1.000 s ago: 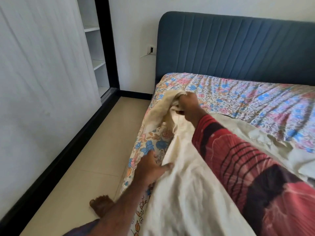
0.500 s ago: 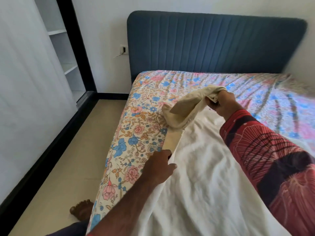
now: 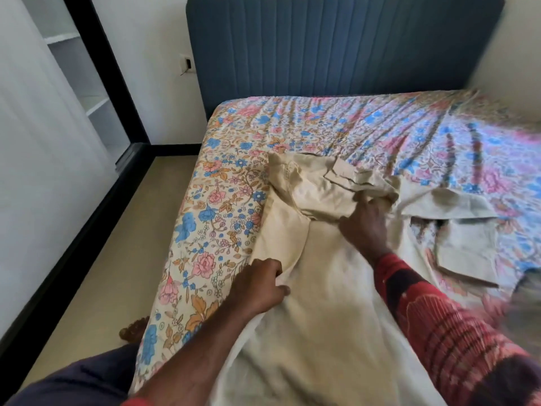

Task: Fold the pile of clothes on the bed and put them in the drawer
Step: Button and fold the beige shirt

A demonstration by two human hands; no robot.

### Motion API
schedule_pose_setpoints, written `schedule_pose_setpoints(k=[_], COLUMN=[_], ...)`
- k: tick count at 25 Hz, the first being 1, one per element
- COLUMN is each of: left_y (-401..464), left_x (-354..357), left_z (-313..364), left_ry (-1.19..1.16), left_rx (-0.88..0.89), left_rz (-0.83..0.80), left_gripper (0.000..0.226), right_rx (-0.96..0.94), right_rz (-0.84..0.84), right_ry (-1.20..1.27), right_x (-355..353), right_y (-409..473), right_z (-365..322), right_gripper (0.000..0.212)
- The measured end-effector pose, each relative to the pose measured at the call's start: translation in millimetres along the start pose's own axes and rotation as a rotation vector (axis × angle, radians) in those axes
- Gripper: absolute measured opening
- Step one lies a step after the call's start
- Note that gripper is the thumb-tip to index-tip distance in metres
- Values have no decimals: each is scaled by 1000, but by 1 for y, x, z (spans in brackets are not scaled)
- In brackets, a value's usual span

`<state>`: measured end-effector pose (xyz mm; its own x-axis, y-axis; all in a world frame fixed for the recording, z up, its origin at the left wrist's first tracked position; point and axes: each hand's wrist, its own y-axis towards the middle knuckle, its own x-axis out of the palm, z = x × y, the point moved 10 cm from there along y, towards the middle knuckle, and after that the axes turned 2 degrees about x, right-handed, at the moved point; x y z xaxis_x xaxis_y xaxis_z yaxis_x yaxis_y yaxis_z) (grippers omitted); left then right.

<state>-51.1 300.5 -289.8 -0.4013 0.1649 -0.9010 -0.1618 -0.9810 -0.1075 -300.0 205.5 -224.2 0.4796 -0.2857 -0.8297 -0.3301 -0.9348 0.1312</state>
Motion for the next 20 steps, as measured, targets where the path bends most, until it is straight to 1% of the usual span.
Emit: schedule_pose_setpoints(k=[1,3,4,5,6,9,10,11,13,15,16,17,18,20], left_y=[-10,-33,-44,-56,-70,-111,-124,-132,-141,-144,-145,-144,-145,-146], left_x=[-1,-5,-8,-11,-12,-8,-9,-10,-13,-7,0,8,17,33], left_z=[-2,-5,-7,-9,-13,-24,-21,-13,17,49,61,71,79,85], left_ry=[1,7,23,46,65,73,50,4,-126,-230,-231,-199,-148,-52], left_rx=[-2,-2,-2,-5,-14,-37,-30,-13,33,74,91,107,119,129], left_rz=[-4,-5,-7,-14,-33,-169,-207,-229,-254,-282,-302,-328,-356,-394], left_gripper=[34,35,36,36,36,45,47,47,44,38,35,39,48,66], right_rx=[-35,-1,23,50,81,157,185,207,200,138,116,101,77,-18], right_rz=[-141,-473,-585,-647,-651,-509,-491,-507,-582,-619,-630,-642,-656,-710], right_ry=[81,273,340,396,442,517,556,616,675,641,633,622,583,439], right_x=[21,68,82,91,98,101,97,96,93,86,81,77,72,66], right_y=[-25,-82,-107,-124,-133,-132,-134,-137,-146,-147,-146,-143,-142,-145], right_z=[-14,-33,-42,-46,-47,-31,-27,-26,-26,-24,-22,-18,-13,-12], right_gripper=[43,24,18,18,19,11,12,21,48,73,83,92,100,109])
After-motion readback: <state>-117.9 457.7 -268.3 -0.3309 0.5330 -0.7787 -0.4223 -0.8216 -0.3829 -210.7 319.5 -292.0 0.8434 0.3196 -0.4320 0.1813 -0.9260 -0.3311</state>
